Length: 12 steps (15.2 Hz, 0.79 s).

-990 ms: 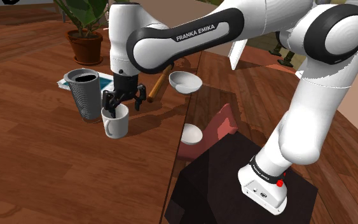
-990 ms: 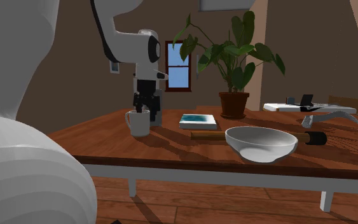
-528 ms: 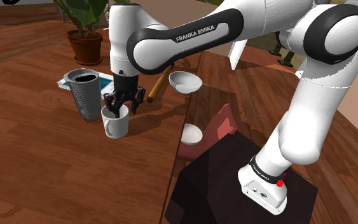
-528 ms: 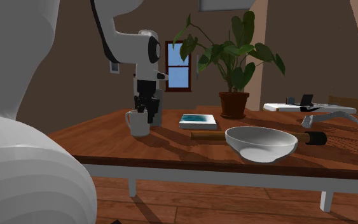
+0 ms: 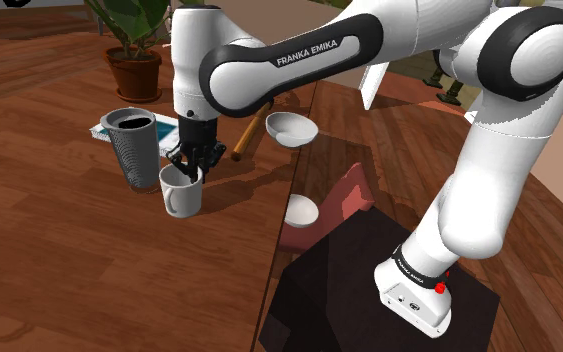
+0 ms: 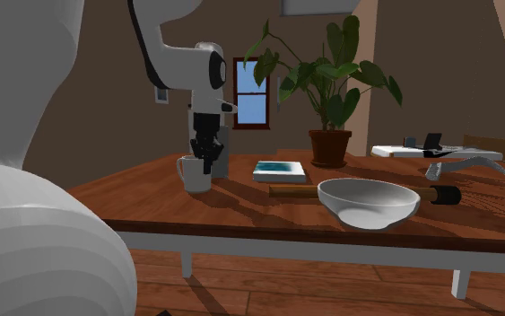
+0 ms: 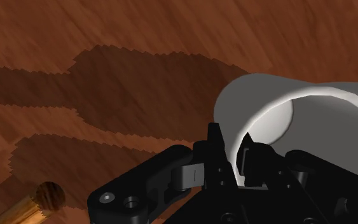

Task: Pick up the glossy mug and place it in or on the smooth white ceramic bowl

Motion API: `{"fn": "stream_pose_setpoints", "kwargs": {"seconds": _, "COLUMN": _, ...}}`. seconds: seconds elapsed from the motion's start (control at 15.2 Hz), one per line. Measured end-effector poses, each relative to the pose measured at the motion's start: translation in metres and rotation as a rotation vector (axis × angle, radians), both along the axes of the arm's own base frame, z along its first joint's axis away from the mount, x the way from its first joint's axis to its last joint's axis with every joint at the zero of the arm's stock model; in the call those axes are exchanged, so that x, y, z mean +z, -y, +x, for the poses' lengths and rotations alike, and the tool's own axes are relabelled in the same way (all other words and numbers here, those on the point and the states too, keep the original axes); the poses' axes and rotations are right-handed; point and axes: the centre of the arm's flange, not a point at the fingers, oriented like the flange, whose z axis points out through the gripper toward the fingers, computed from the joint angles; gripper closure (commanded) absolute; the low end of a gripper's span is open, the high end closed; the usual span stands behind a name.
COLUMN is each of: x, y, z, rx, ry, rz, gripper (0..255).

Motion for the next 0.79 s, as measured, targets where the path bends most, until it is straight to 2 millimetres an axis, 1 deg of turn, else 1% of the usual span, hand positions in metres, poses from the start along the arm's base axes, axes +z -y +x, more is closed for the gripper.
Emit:
{"fn": "stream_pose_setpoints", "kwargs": {"seconds": 0.07, "x": 0.000, "y": 0.000, "z": 0.000, "rx": 0.000, "ry": 0.000, "rz": 0.000, "gripper": 255}}
{"fn": "stream_pose_setpoints", "kwargs": {"seconds": 0.2, "x": 0.007, "y": 0.000, "z": 0.000, "rx": 0.000, "ry": 0.000, "rz": 0.000, "gripper": 255}}
{"fn": "stream_pose_setpoints", "kwargs": {"seconds": 0.79, "x": 0.053, "y": 0.001, "z": 0.001, "rx": 0.000, "ry": 0.000, "rz": 0.000, "gripper": 255}}
